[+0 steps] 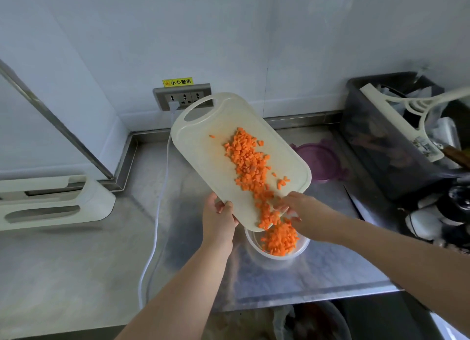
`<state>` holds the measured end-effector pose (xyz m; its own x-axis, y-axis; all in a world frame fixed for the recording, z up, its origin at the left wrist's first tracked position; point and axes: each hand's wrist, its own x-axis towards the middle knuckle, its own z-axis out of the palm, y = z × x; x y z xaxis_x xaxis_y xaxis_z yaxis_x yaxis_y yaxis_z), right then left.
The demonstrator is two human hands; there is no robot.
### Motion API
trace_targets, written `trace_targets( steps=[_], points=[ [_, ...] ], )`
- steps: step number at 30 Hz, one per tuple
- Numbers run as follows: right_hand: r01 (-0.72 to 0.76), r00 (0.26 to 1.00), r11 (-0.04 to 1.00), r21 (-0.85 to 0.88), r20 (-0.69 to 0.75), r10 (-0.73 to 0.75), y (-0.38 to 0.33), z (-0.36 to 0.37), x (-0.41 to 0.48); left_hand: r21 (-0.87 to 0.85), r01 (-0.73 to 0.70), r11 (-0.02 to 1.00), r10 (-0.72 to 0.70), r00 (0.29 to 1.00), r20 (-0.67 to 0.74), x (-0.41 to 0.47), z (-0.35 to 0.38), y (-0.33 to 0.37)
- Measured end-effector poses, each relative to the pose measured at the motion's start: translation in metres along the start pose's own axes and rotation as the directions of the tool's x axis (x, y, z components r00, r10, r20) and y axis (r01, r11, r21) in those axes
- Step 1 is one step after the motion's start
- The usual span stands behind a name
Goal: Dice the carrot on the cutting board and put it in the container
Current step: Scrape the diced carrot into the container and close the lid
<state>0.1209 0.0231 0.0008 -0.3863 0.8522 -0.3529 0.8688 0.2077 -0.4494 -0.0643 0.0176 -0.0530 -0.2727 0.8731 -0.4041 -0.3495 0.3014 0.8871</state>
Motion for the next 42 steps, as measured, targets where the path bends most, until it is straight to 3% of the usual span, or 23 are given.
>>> trace_targets(
  steps=[6,12,16,21,27,30,33,37,42],
  points=[
    [0.091,0.961,0.994,-0.056,-0.256,-0.103,-0.026,-0.065,0.044,-0.014,0.004,1.000,-0.004,0.999,0.040,-0.006,0.002,-0.001],
    [0.122,0.960,0.926,-0.357,-0.195,-0.201,-0.060,-0.055,0.077,0.001,-0.026,1.000,0.026,0.999,0.033,-0.010,0.007,0.000],
    [0.135,0.953,0.891,-0.434,-0.189,-0.236,-0.050,-0.027,0.066,-0.001,-0.016,1.000,0.016,1.000,0.024,-0.008,0.008,0.001],
    [0.126,0.961,0.880,-0.457,-0.165,-0.223,-0.028,0.003,0.045,0.015,-0.017,1.000,0.017,0.999,0.032,-0.006,0.011,0.003],
    [0.163,0.914,0.858,-0.488,-0.252,-0.317,0.000,0.037,0.023,-0.008,0.016,1.000,-0.016,1.000,0.020,-0.002,0.012,0.002],
    [0.191,0.931,0.865,-0.464,-0.195,-0.310,0.001,0.043,0.007,-0.001,0.011,1.000,-0.011,1.000,0.015,-0.001,0.011,0.003],
    [0.195,0.959,0.890,-0.413,-0.110,-0.261,-0.009,0.022,-0.003,-0.008,0.002,1.000,-0.002,1.000,0.029,-0.001,0.012,0.004],
    [0.186,0.893,0.913,-0.363,-0.325,-0.311,-0.025,-0.027,0.033,0.006,-0.035,0.999,0.035,0.998,0.048,-0.006,0.013,0.002],
    [0.089,0.918,0.899,-0.429,-0.316,-0.242,-0.046,-0.074,0.095,0.026,-0.080,0.996,0.078,0.996,0.053,-0.014,0.017,0.000]
  ],
)
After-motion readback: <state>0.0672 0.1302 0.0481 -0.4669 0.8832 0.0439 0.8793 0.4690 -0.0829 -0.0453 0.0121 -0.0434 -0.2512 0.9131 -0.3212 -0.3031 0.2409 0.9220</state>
